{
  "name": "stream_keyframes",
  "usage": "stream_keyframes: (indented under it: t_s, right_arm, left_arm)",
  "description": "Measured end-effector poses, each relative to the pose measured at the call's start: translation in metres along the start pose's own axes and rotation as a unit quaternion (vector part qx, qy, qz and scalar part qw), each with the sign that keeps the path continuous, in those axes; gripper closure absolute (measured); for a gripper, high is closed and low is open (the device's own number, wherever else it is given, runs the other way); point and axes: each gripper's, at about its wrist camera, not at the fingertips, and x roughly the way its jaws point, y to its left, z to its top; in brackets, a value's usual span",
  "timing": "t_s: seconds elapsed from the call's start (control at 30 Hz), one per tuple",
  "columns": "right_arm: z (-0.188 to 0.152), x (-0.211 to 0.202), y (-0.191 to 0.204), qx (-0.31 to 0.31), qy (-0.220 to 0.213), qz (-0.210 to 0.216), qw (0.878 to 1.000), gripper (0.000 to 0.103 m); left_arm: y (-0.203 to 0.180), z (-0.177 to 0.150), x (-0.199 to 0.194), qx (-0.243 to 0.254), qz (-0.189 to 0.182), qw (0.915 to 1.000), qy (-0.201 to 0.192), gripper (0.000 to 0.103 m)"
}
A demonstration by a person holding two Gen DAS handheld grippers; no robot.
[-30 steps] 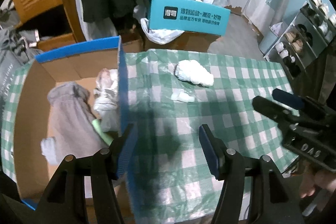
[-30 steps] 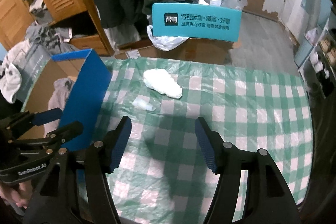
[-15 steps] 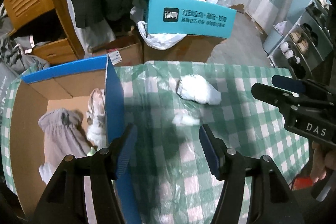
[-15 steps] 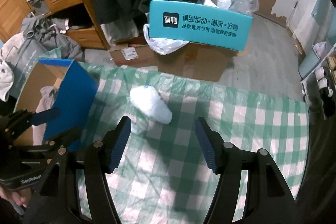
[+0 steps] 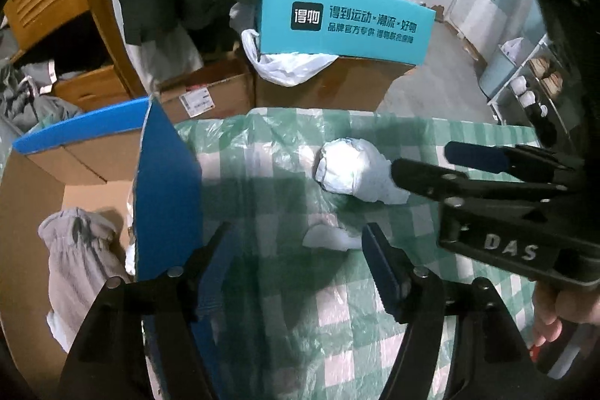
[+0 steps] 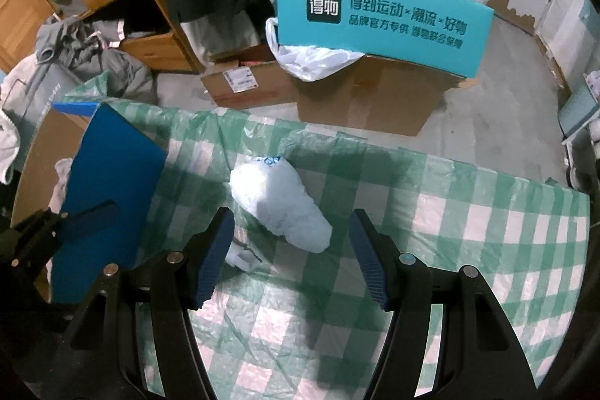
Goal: Organize soft objects
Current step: 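Lower the right tool and close it on the crumpled white glove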
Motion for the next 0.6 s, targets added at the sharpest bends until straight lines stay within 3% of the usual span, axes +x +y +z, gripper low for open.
stream_keyframes:
  t_s: [0.33, 0.6]
  right_arm:
    - [0.008, 0.025, 0.000, 0.011, 0.015, 0.018, 1.000, 0.039]
    - [0.007, 0.046, -0.011, 0.035, 0.037, 0.037, 0.998, 0.039]
  left_arm:
    - [0.001, 0.003, -0.003, -0.020, -0.019, 0.9996, -0.001, 0.029]
    - [-0.004, -0.001, -0.004, -0.002, -0.012, 0.9999, -0.001, 0.029]
